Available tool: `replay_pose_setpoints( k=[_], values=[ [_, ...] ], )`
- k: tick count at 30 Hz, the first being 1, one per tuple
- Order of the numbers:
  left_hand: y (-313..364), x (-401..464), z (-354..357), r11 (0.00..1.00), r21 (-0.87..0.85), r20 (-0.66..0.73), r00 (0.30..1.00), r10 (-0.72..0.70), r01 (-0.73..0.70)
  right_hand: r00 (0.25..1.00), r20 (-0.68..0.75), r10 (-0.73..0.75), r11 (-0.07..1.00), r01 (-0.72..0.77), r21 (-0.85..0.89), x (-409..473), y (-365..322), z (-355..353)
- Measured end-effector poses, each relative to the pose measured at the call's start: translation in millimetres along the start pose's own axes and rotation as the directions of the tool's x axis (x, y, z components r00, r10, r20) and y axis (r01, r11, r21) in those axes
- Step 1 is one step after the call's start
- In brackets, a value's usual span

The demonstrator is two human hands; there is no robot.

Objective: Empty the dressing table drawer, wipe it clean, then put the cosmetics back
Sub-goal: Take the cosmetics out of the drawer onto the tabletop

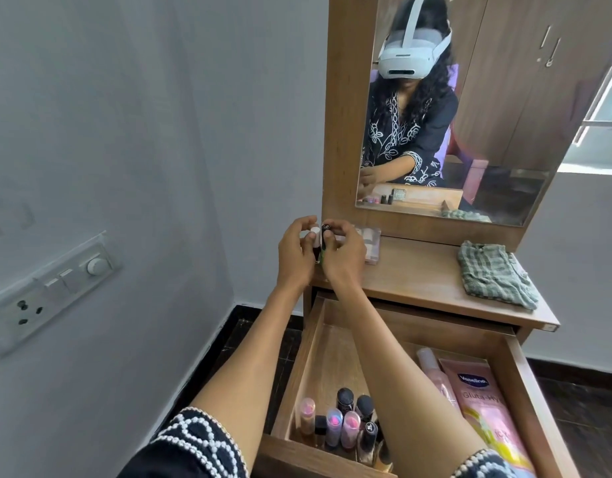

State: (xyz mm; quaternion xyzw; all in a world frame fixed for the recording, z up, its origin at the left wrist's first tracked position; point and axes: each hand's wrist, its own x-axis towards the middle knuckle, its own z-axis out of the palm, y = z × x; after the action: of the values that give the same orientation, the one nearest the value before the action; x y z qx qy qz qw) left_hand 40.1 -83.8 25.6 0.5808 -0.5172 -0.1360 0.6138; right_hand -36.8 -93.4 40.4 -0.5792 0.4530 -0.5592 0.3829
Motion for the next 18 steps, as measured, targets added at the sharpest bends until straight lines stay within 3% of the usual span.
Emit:
replay_pose_setpoints(
  k=[10,18],
  values=[
    [-5.5,2.7,9.2,1.0,-0.016,-0.029,0.999,-0.025,0.025,1.0,0.006,0.026,0.999,-0.026,-0.047,1.3,8.1,-0.8],
    [-9.5,-2.2,7.4,0.999,-0.038,0.063,0.997,-0.034,0.037,0.999,0.028,0.037,0.999,-0.037,-0.013,-1.5,11.6,-6.9]
  ],
)
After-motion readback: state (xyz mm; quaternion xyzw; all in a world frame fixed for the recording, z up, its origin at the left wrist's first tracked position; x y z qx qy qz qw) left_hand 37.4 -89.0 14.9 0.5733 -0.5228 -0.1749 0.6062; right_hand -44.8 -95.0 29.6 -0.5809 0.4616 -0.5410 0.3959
